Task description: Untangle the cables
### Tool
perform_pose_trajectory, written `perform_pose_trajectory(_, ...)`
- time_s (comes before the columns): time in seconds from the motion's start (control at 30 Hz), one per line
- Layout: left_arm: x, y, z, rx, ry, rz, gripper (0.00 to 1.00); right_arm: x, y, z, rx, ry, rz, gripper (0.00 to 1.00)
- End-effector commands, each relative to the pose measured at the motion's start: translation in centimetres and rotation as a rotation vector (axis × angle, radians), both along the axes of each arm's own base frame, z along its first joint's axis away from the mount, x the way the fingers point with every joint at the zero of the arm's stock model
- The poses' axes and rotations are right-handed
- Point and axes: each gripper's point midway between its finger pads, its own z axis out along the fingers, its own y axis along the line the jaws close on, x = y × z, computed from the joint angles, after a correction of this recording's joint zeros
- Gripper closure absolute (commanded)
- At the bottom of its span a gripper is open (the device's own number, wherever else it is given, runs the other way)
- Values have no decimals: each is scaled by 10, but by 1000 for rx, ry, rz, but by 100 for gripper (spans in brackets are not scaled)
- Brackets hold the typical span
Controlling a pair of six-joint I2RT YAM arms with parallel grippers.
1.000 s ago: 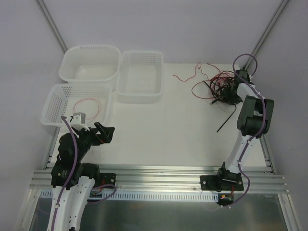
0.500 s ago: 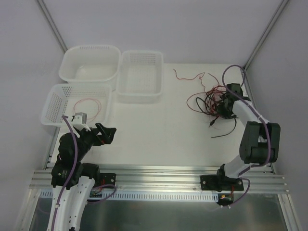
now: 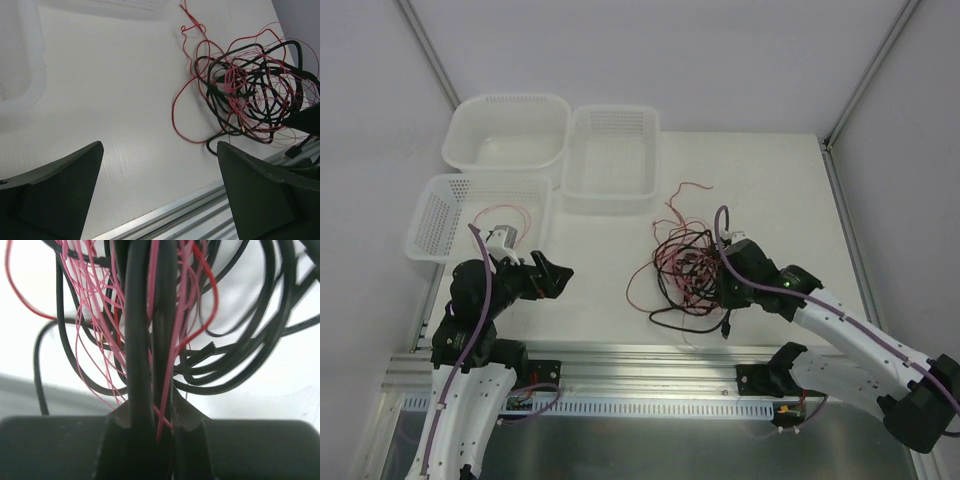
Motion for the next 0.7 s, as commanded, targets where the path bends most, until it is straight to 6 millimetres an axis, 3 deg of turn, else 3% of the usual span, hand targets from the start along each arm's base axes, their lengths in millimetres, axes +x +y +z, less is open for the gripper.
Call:
perform_pose_trajectory(0.0, 0, -11, 7, -15, -42, -75, 1, -27, 20, 25, 52, -44, 183, 99)
perform_pose_trajectory(0.07, -1, -13, 7, -22, -43, -89, 1, -33, 17, 27, 27, -41, 211, 99)
perform_pose_trajectory(0.13, -2, -15, 6, -35, -30, -95, 1, -34, 1, 24, -39, -39, 178, 99)
perform_pose_trajectory(0.2, -2, -18, 5, -54, -7, -107, 1, -24, -28, 22, -153, -86, 62, 99)
perform_pose_trajectory(0.3, -4, -26, 5, -102, 43, -128, 1, -13, -59, 18, -223, -97, -91, 92)
perform_pose_trajectory(0.4, -2, -30, 3, -129, 98, -123, 1, -6, -75, 11, -223, -73, -209, 85)
perform_pose_trajectory(0.43, 0, -32, -1, -129, 127, -120, 1, -6, -77, 6, -218, -60, -221, 73)
perform_pose_trajectory(0.5, 0, -42, -3, -127, 162, -138, 1, -3, -80, 3, -210, -49, -254, 66)
perform_pose_trajectory(0.53, 6, -43, -11, -103, 197, -119, 1, -2, -78, 3, -201, -48, -251, 53)
perform_pose_trajectory(0.57, 8, -48, -12, -93, 202, -131, 1, -1, -75, 4, -187, -52, -240, 48)
perform_pose_trajectory(0.6, 3, -62, -10, -69, 206, -185, 1, 2, -70, 7, -162, -67, -229, 35)
perform_pose_trajectory(0.67, 16, -66, -21, 22, 227, -148, 1, 3, -62, 16, -115, -103, -185, 25)
